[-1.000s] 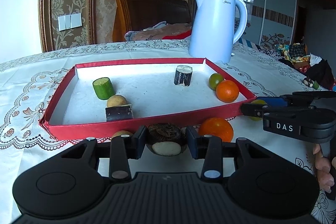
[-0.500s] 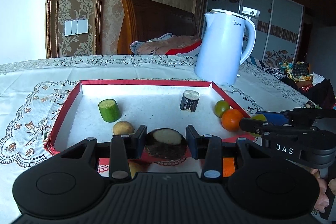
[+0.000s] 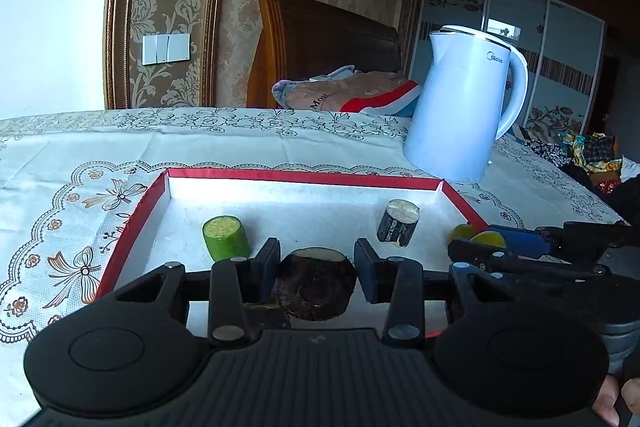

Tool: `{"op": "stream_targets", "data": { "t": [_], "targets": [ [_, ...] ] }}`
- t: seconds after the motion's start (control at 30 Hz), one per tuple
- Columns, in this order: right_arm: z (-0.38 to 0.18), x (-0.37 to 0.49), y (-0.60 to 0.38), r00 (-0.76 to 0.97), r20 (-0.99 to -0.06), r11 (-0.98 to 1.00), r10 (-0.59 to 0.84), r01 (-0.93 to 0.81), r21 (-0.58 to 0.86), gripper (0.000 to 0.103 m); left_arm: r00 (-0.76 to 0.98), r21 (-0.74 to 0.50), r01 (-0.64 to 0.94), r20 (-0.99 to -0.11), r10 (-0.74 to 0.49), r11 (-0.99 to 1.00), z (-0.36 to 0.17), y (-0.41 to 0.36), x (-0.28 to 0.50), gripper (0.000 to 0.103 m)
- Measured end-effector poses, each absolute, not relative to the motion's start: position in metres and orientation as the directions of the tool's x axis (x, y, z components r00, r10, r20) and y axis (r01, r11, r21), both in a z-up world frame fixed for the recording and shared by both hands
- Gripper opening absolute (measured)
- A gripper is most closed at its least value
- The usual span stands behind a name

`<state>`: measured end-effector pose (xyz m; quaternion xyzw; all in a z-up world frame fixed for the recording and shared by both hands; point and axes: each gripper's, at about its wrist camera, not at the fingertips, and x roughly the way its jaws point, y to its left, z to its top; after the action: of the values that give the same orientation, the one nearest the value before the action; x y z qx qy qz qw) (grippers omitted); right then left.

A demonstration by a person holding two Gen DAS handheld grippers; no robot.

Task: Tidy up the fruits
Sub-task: 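Carry the radish with the left tool into the tray while the right tool carries the tomato, then open the left tool releasing the radish while the right tool lowers and releases the tomato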

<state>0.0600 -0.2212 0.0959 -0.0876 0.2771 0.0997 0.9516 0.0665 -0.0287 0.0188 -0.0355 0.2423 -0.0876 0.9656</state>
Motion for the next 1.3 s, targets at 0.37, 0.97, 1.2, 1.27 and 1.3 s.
{"op": "stream_targets", "data": {
  "t": [0.37,0.97,1.2,1.27,1.3],
  "targets": [
    [0.075,0.097,-0.209,0.782,-0.611,0.97,0.127,-0.227,-0.09,0.031,0.863,-0.06,0.102,-0.492,-0.118,0.993,0.008,-0.038,0.096,0.04],
    [0.066,0.128,-0.215,0.758,-0.645,0.987,0.095,-0.157,-0.039,0.031,0.842,-0.042,0.044,-0.536,-0.06,0.998,-0.003,-0.033,0.109,0.039],
    [0.066,0.128,-0.214,0.762,-0.641,0.987,0.093,-0.156,-0.043,0.033,0.841,-0.045,0.035,-0.538,-0.053,0.998,-0.003,-0.031,0.11,0.039],
    [0.066,0.127,-0.215,0.765,-0.636,0.987,0.1,-0.158,-0.035,0.044,0.842,-0.041,0.034,-0.538,-0.051,0.999,-0.003,-0.032,0.11,0.039],
    [0.067,0.126,-0.214,0.77,-0.631,0.986,0.097,-0.159,-0.043,0.049,0.842,-0.042,0.033,-0.537,-0.05,0.999,-0.003,-0.032,0.11,0.039]
  ]
}}
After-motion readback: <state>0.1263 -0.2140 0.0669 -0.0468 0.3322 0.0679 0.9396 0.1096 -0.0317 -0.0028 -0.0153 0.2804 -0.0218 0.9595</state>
